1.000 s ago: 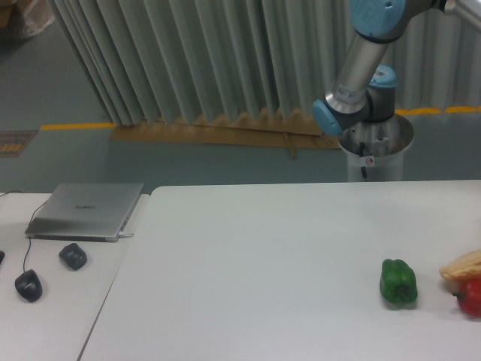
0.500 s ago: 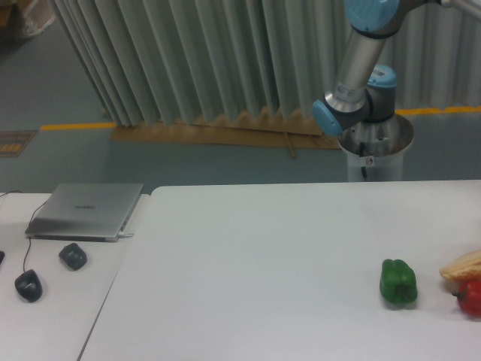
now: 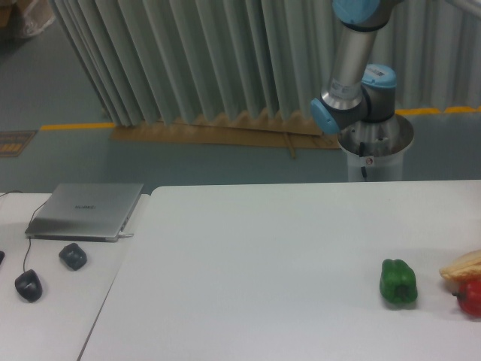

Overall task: Place the yellow pepper on the table
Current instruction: 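Bring the yellow pepper in the gripper down toward the table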

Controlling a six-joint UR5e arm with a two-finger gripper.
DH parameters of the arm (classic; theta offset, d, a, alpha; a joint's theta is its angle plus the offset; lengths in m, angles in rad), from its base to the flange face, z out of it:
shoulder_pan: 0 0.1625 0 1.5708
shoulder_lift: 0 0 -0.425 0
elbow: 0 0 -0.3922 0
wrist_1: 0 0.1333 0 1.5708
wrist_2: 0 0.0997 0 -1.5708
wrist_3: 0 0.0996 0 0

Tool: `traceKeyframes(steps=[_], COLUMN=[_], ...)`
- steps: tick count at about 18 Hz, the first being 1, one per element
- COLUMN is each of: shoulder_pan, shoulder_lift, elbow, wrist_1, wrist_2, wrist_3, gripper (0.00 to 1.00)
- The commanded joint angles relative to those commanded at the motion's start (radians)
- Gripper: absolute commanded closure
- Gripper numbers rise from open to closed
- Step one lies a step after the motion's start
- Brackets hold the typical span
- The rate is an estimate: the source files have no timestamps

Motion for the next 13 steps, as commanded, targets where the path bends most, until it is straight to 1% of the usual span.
traceKeyframes(steps=[2,4,5,7,9,11,12,13], shoulder_pan=[-0.032,-0.049,-0.057,-0.078,-0.097,-0.108,-0.112,-0.111], shoulder_lift=[0.000,0.000,-0.002,-0.006,-0.011,-0.015,-0.024,-0.025], elbow=[-0.005,-0.006,-0.006,-0.006,-0.008,-0.009,-0.011,-0.017], wrist_1=[0.003,0.003,0.006,0.008,0.021,0.044,0.073,0.096], wrist_2=[-0.019,-0.028,-0.051,-0.054,-0.055,-0.090,-0.141,-0.166], wrist_3=[-0.109,-0.149,-0.192,-0.258,-0.298,-0.377,-0.422,-0.448], gripper=[0.52,0.52,0.52,0.52,0.52,0.52,0.52,0.52])
